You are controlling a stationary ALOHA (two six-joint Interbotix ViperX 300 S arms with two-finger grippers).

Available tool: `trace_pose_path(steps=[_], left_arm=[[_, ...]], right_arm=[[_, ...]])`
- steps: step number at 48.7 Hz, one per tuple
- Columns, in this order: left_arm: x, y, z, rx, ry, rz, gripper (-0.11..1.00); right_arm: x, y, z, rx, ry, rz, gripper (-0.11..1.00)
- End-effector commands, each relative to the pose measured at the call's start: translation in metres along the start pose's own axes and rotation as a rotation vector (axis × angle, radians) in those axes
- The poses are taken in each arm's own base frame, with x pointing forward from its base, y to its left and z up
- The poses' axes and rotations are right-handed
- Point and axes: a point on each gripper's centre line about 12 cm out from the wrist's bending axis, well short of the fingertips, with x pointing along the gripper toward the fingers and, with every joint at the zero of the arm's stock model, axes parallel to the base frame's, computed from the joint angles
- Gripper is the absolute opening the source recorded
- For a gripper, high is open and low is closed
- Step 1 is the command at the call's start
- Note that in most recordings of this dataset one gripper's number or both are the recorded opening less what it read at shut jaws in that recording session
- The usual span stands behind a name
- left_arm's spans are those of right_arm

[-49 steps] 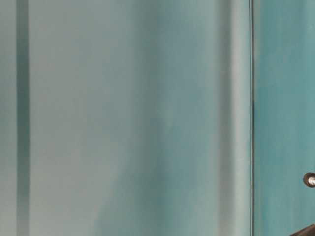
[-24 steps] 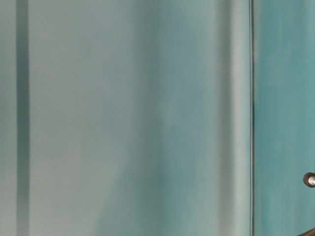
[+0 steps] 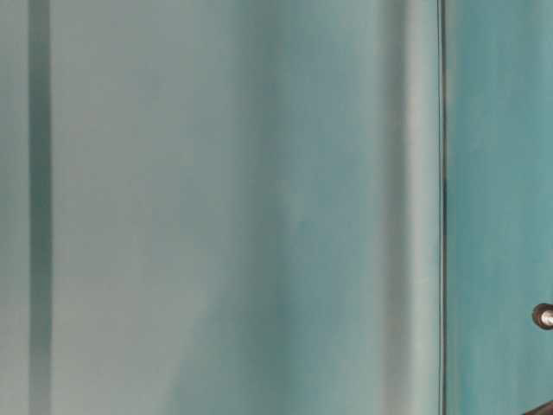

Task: Insert the USB cable into the female connector supported by the left arm.
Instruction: 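Grasp the black USB male plug with the right gripper, then lift the plug and carry it left toward the clamped connector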

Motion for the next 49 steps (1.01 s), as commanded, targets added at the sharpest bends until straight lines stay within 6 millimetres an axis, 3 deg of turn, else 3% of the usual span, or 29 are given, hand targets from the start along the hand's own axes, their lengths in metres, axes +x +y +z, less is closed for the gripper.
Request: trace_pose_path(steps=[1,19,49], left_arm=[[0.001,0.001,0.006,0.011,-0.024,0.002,0.75],[0.008,0.001,0.009,0.024,-0.031,0.003,0.75],[0.016,0.001,0.000,0.035,-0.070,0.008,0.75]], right_arm=[[0.001,0.006,0.000,-0.035,0.020,0.020,0.22],[0.006,0.010,0.010,-0.066,0.019,0.031,0.22],[0.015,0.006,0.075,-0.145,-0.008,-0.019,0.22]])
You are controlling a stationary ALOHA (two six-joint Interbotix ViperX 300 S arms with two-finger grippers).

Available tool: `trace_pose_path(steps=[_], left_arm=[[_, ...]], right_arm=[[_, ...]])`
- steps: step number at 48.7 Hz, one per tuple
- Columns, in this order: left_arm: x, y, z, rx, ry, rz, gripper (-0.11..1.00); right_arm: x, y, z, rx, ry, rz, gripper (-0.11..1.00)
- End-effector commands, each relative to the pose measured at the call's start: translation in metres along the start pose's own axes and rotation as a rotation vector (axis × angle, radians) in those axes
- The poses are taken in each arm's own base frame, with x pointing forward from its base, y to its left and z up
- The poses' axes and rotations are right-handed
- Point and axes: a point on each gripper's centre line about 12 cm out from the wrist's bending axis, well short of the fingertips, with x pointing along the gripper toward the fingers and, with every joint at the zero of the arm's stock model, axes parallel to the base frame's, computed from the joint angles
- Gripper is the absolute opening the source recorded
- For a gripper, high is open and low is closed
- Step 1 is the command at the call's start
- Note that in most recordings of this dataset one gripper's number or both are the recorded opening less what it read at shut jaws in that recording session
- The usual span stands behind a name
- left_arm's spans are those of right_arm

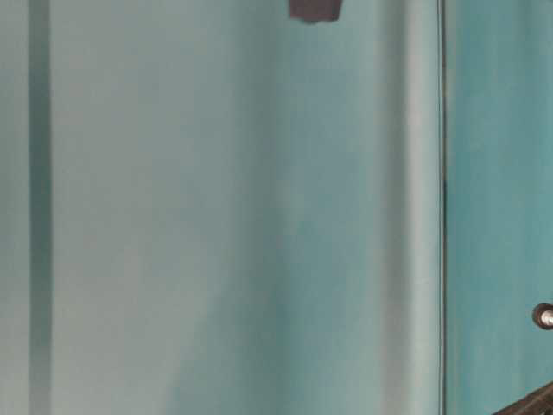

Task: Insert the USB cable into the female connector supported by the left arm.
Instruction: 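Lift the plug and carry it left toward the clamped connector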

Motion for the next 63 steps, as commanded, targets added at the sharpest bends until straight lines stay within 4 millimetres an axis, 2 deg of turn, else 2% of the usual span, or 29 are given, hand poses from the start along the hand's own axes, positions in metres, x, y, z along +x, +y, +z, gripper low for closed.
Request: trace_pose_path(steps=[1,15,21,36,63], left_arm=[[0.000,0.001,0.003,0.010,-0.018,0.003,0.75],[-0.005,0.001,0.000,0.008,-0.041,0.008,0.74],[-0.004,0.003,0.000,0.006,-0.056,0.014,0.74],[0.002,0.002,-0.007,0.007,-0.048,0.014,0.74],[0.006,0.002,-0.001,0.013,-0.097,0.017,0.74]], right_arm=[[-0.003,-0.005,0.024,0.002,-0.068,-0.011,0.22],[-0.002,-0.010,0.054,0.007,-0.125,-0.023,0.22],[0.000,-0.010,0.061,0.009,-0.107,-0.028,0.22],[0.019,-0.012,0.077,0.007,-0.072,-0.035,0.22],[0.044,-0.005,0.115,-0.013,-0.012,-0.037,0.22]])
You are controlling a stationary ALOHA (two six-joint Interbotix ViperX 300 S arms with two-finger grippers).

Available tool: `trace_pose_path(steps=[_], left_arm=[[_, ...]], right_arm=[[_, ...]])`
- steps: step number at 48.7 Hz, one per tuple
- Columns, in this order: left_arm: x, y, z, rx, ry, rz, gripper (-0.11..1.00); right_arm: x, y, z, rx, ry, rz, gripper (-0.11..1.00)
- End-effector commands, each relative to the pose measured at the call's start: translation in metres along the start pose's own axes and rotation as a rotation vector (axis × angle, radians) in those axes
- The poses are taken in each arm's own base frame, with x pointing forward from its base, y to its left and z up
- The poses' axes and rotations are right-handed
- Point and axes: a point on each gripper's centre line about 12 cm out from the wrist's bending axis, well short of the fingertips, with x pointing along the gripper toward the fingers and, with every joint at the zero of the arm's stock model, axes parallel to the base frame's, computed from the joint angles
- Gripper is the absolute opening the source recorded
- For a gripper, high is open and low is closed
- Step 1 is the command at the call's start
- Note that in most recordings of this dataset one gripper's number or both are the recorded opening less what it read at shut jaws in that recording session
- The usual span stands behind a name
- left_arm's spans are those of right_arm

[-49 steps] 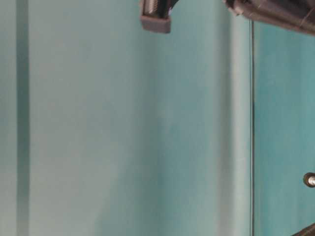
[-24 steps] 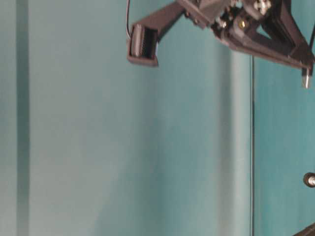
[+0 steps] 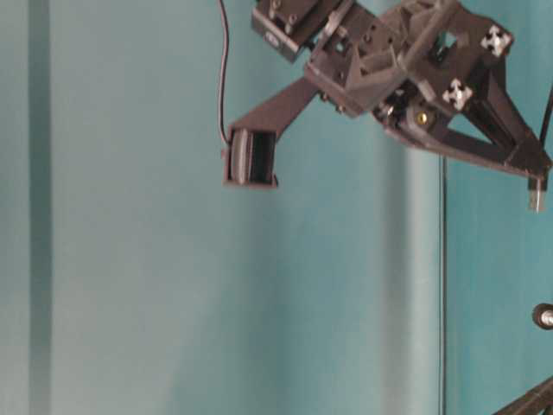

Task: Insert the USB cable into the female connector supported by the left arm.
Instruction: 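Lift the plug and carry it left toward the clamped connector, then align the plug tip with the female connector opening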

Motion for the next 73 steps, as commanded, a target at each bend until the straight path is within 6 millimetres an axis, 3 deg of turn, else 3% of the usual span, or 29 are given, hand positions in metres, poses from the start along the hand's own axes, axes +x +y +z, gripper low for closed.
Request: trace_pose_path(steps=[1,21,38,73], left_arm=[[0.003,0.001,0.005,0.011,-0.024,0.006,0.74],[0.008,0.000,0.005,0.013,-0.026,0.000,0.74],[0.013,-0.001,0.002,0.014,-0.017,-0.003,0.74],[0.015,-0.002,0.004,0.018,-0.027,-0.006,0.74]], right_arm=[[-0.001,0.005,0.021,-0.016,-0.035,0.005,0.22],[0.023,0.013,0.035,-0.047,-0.004,0.010,0.22],[0.038,0.013,0.035,-0.049,0.023,0.006,0.22],[0.052,0.012,0.046,-0.045,0.017,0.002,0.22]])
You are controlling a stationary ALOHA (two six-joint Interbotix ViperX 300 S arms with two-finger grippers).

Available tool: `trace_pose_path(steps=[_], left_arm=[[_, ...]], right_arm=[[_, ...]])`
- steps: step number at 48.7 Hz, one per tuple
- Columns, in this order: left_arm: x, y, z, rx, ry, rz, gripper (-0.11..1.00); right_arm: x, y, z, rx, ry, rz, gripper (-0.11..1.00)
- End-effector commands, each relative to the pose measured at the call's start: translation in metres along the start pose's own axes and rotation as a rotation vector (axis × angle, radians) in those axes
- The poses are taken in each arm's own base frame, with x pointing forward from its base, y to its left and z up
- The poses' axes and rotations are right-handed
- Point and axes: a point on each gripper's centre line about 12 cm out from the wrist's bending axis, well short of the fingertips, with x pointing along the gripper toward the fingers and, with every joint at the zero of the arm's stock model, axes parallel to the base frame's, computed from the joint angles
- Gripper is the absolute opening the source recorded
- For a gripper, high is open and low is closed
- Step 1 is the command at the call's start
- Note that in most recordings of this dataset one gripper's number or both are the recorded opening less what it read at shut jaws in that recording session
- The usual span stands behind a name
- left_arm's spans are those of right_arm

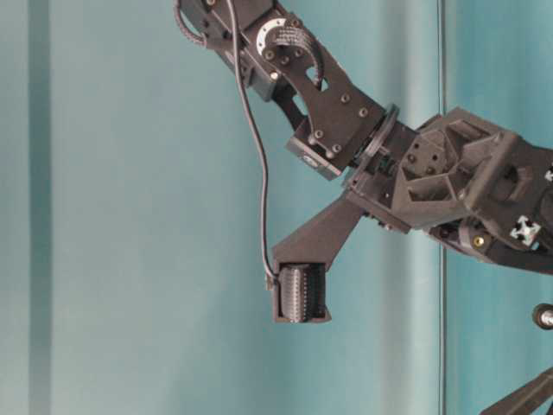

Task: Insert the USB cable into the female connector supported by the left arm.
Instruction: 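Align the plug tip with the female connector opening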

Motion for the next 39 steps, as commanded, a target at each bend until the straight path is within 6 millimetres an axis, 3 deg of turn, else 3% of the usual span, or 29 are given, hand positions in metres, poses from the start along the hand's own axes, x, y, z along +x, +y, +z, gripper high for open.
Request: trace_pose_path(steps=[1,39], left_arm=[[0.0018,0.0006,0.0063,0.014,-0.028,0.002,0.74],[0.0018,0.0002,0.0069,0.016,-0.032,0.001,0.74]], right_arm=[[-0.0065,-0.0009,0.0153,0.002,-0.043,-0.001,0.22],[0.0010,-0.0008,0.0202,0.002,-0.045,-0.002,0.22]])
